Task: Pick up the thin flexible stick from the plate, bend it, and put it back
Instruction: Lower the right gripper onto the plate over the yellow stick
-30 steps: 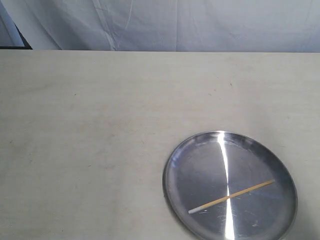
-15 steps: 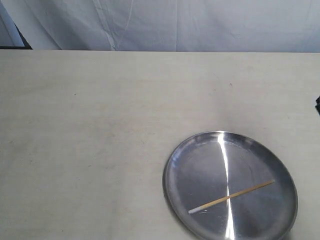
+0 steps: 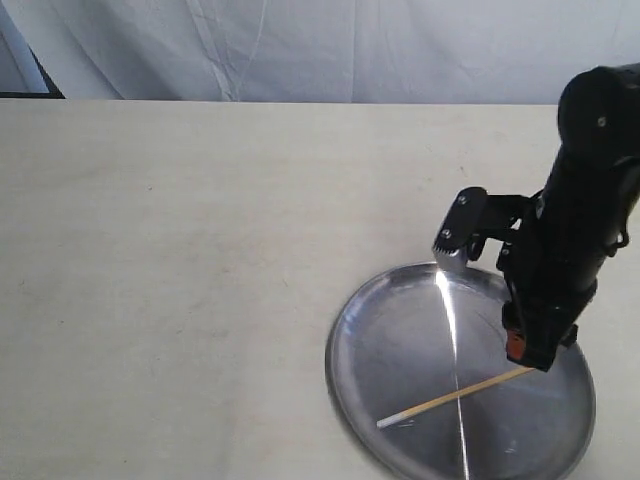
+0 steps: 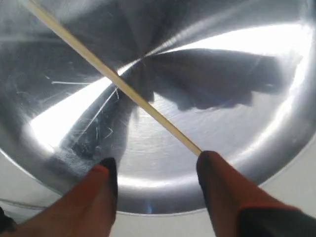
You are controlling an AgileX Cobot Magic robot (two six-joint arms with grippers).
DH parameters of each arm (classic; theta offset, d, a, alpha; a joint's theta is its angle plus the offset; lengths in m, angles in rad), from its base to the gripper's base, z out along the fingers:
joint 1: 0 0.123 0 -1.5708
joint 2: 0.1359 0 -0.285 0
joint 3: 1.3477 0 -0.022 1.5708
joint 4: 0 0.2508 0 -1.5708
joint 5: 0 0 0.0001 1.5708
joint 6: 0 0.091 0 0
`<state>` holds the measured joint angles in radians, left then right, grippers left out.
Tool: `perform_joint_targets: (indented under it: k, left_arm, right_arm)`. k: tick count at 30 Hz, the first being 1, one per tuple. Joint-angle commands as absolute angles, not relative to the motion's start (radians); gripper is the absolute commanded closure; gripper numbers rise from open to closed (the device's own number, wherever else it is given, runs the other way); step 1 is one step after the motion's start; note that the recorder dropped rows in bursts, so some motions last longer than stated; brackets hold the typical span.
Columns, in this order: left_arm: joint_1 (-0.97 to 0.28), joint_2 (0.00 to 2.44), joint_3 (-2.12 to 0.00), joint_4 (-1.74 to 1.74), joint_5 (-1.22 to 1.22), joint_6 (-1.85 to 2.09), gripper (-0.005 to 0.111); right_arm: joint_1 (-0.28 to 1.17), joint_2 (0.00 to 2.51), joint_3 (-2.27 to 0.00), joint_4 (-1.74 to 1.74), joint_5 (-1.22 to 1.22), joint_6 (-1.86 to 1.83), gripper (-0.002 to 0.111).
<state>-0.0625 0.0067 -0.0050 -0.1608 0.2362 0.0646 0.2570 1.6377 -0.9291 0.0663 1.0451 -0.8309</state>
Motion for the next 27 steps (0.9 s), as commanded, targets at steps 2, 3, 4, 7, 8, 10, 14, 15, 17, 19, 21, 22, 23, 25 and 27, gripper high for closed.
perform_joint_targets:
  k: [2, 3, 4, 7, 8, 10, 14, 15, 17, 19, 21, 22, 23, 25, 27]
  left_arm:
    - [-0.061, 0.0, 0.0, -0.168, 0.228, 0.064, 0.107]
    - [-0.061, 0.0, 0.0, -0.168, 0.228, 0.064, 0.107]
    - [-0.061, 0.0, 0.0, -0.168, 0.228, 0.064, 0.107]
    - [-0.061, 0.0, 0.0, -0.168, 0.228, 0.064, 0.107]
    - [-0.061, 0.0, 0.0, -0.168, 0.228, 0.064, 0.107]
    - [-0.061, 0.0, 0.0, -0.168, 0.228, 0.064, 0.107]
    - [-0.061, 0.0, 0.0, -0.168, 0.228, 0.064, 0.107]
    - [-0.061, 0.0, 0.0, -0.168, 0.228, 0.064, 0.107]
    - [-0.061, 0.0, 0.0, -0.168, 0.228, 0.064, 0.107]
    - [-0.061, 0.0, 0.0, -0.168, 0.228, 0.064, 0.107]
    - [-0.061, 0.0, 0.0, -0.168, 0.228, 0.064, 0.107]
    - [-0.061, 0.0, 0.0, -0.168, 0.228, 0.064, 0.107]
    - [-0.061, 0.0, 0.0, -0.168, 0.228, 0.064, 0.107]
    - [-0.061, 0.0, 0.0, -0.168, 0.228, 0.064, 0.107]
    - [-0.061, 0.0, 0.0, -0.168, 0.228, 0.064, 0.107]
  right_arm:
    - [0.27, 1.725, -0.931, 0.01, 1.037, -0.842, 0.057]
    - [0.27, 1.735, -0.931, 0.0, 1.037, -0.842, 0.057]
    - [0.27, 1.746, -0.931, -0.018, 1.032, -0.842, 0.057]
    - [0.27, 1.776, -0.931, -0.02, 0.998, -0.842, 0.057]
    - [0.27, 1.786, -0.931, -0.02, 0.983, -0.844, 0.057]
    - [0.27, 1.804, -0.931, -0.023, 0.964, -0.846, 0.057]
    - [0.27, 1.834, -0.931, -0.031, 0.959, -0.846, 0.057]
    - [0.27, 1.837, -0.931, -0.033, 0.959, -0.846, 0.057]
    - [0.27, 1.842, -0.931, -0.033, 0.959, -0.846, 0.057]
    - [0.27, 1.842, -0.931, -0.036, 0.959, -0.846, 0.057]
    - [0.27, 1.842, -0.931, -0.04, 0.954, -0.846, 0.057]
    - [0.27, 1.842, -0.931, -0.042, 0.95, -0.846, 0.057]
    - [0.27, 1.842, -0.931, -0.043, 0.945, -0.846, 0.057]
    - [0.27, 1.842, -0.931, -0.043, 0.943, -0.846, 0.057]
    - [0.27, 1.842, -0.931, -0.043, 0.943, -0.846, 0.057]
